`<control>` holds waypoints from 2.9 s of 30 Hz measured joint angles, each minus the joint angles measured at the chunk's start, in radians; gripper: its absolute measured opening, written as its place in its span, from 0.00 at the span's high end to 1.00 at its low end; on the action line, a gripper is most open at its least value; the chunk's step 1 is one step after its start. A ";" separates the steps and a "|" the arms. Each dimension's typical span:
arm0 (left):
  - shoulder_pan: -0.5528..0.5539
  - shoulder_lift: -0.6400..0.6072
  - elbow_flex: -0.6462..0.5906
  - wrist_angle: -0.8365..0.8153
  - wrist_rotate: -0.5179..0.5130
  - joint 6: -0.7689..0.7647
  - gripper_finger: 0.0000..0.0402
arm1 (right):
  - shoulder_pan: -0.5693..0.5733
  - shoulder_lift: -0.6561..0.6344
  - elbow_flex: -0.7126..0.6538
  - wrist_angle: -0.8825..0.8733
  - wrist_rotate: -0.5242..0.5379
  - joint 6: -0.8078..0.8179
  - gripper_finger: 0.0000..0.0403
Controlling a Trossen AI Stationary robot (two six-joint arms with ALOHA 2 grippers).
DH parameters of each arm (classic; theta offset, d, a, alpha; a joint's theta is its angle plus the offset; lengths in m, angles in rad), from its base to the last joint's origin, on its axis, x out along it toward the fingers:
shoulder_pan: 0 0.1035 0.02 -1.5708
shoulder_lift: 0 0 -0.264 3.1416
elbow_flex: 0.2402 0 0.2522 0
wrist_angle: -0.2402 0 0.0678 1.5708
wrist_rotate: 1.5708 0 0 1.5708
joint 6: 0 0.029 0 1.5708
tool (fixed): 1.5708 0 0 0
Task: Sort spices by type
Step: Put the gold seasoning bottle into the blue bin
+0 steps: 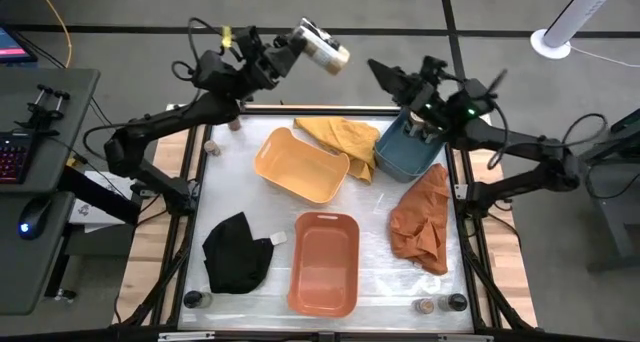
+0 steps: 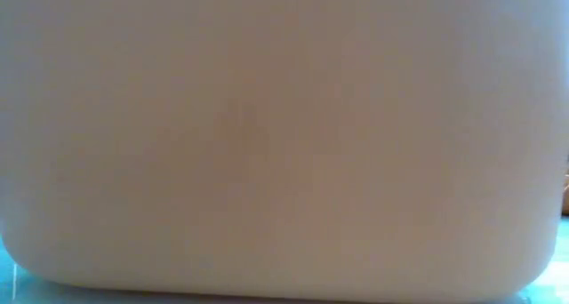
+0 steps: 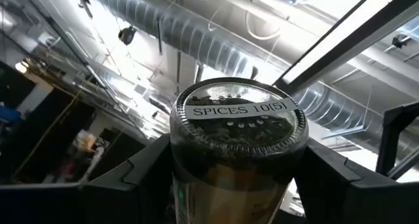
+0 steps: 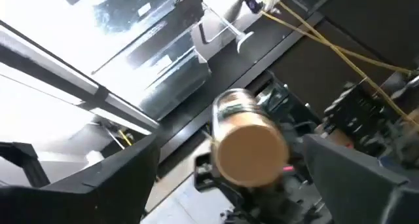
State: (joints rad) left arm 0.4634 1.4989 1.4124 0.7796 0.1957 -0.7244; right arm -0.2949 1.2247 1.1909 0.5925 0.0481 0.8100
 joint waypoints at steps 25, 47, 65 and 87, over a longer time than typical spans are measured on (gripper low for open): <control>-0.031 0.012 0.001 0.092 0.005 -0.007 0.43 | 0.061 0.266 0.401 -0.252 -0.045 0.020 0.08; -0.058 0.011 0.003 0.030 0.006 -0.006 0.38 | 0.058 0.261 0.399 -0.292 -0.021 0.004 0.33; 0.197 0.007 0.002 -0.340 0.673 -0.211 0.03 | -0.013 -0.043 0.400 -0.848 0.151 -0.354 0.33; 0.082 -0.094 0.000 -1.253 0.342 0.567 0.03 | -0.200 0.351 0.361 -2.158 0.232 -0.194 0.33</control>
State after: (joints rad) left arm 0.5450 1.4051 1.4120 -0.4732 0.5377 -0.1575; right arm -0.4953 1.5760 1.5520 -1.5658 0.2806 0.6160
